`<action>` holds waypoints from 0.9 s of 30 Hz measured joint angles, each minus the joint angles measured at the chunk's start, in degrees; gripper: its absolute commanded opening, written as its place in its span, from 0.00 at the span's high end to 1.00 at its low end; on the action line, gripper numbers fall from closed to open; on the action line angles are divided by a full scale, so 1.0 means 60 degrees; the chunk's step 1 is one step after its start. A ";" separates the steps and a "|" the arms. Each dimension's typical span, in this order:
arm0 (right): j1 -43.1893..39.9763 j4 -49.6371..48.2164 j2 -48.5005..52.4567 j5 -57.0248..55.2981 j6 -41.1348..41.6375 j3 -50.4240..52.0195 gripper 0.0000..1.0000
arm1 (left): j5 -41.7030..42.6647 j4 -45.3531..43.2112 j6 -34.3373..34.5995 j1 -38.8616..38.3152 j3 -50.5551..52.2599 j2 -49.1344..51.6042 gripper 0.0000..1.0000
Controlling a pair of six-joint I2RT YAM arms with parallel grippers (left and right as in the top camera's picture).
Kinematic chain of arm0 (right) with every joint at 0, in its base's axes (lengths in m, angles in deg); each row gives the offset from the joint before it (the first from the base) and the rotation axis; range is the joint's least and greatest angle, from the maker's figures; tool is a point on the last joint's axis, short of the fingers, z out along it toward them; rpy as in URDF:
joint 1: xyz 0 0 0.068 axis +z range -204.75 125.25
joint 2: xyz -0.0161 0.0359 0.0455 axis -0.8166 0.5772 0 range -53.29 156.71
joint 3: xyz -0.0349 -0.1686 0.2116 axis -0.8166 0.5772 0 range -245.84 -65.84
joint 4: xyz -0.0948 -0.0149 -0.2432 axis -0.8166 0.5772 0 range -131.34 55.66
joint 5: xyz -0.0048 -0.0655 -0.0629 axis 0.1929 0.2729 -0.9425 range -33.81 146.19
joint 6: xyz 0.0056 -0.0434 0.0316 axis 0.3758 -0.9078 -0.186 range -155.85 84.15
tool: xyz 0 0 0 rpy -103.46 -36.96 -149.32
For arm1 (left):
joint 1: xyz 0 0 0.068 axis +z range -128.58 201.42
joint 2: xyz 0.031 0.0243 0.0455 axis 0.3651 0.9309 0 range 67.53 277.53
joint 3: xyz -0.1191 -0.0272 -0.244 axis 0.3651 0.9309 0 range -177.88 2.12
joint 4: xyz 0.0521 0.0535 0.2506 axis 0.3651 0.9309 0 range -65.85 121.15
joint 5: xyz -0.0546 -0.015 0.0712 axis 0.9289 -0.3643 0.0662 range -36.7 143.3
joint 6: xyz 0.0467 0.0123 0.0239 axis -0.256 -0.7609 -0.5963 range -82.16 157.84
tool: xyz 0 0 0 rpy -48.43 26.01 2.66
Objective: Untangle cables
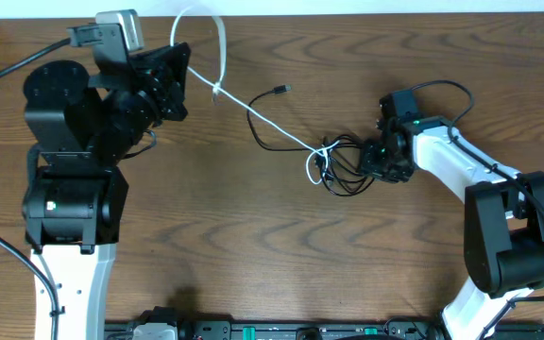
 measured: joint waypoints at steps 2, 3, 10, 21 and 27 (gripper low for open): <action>-0.0120 0.0022 0.0000 -0.0015 -0.0117 -0.0004 0.63 | 0.0000 0.0226 0.0004 0.0153 0.0000 0.0000 0.93; -0.0193 0.0022 0.0000 -0.0011 -0.0200 -0.0004 0.63 | -0.0004 0.0393 0.0004 0.0204 0.0000 0.0000 0.93; -0.0393 0.0015 0.0000 0.0200 -0.0736 -0.0004 0.60 | 0.0433 0.2565 0.0058 -0.0080 -0.0011 0.0656 0.93; -0.0393 0.0025 0.0000 0.0233 -0.0903 -0.0004 0.58 | 0.0688 0.3497 -0.0572 -0.0514 0.0066 0.3807 0.51; -0.0393 -0.0004 -0.0007 0.0306 -0.0900 -0.0004 0.49 | 0.0747 0.3504 -0.1038 -0.0514 0.0069 0.3974 0.16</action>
